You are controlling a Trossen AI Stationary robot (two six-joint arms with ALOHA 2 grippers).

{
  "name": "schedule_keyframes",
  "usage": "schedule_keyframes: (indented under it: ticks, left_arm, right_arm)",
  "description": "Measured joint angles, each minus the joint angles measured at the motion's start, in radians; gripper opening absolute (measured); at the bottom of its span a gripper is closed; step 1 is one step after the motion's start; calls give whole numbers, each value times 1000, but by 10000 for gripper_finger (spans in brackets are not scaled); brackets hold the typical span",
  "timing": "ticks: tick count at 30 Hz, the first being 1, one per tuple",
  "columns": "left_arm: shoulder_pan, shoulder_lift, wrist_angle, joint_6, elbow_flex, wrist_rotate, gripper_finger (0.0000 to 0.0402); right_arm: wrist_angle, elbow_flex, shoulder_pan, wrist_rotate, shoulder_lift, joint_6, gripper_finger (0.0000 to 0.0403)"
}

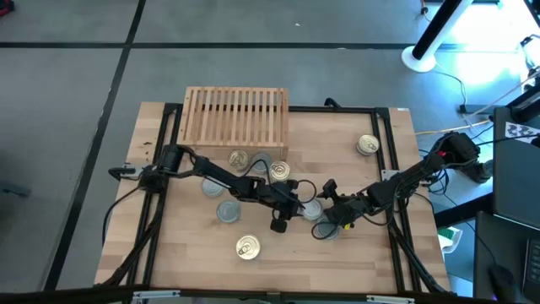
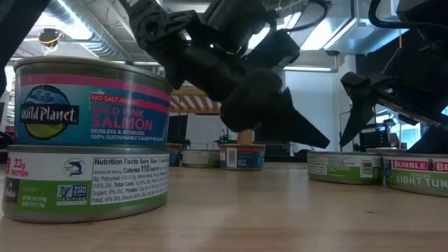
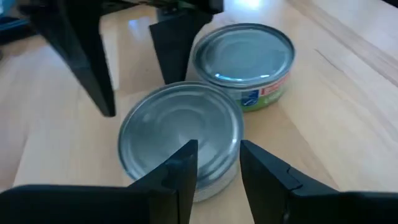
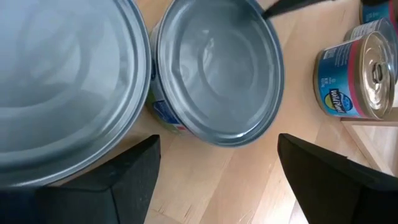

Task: Stack canned seafood by type on shelf
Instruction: Put the green tuna can on the shelf

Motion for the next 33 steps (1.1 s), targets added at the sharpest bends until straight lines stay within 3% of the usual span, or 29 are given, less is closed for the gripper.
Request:
schedule_keyframes:
  ticks: [16,26,33]
  left_arm:
    - [-3,20,-40,188,4,-24,73]
    - [-7,20,-98,234,29,-67,6]
    - [-7,21,-221,223,90,-75,22]
  right_arm:
    - [6,0,0,0,0,0,319]
    - [6,0,0,-1,0,0,319]
    - [5,0,0,-1,0,0,319]
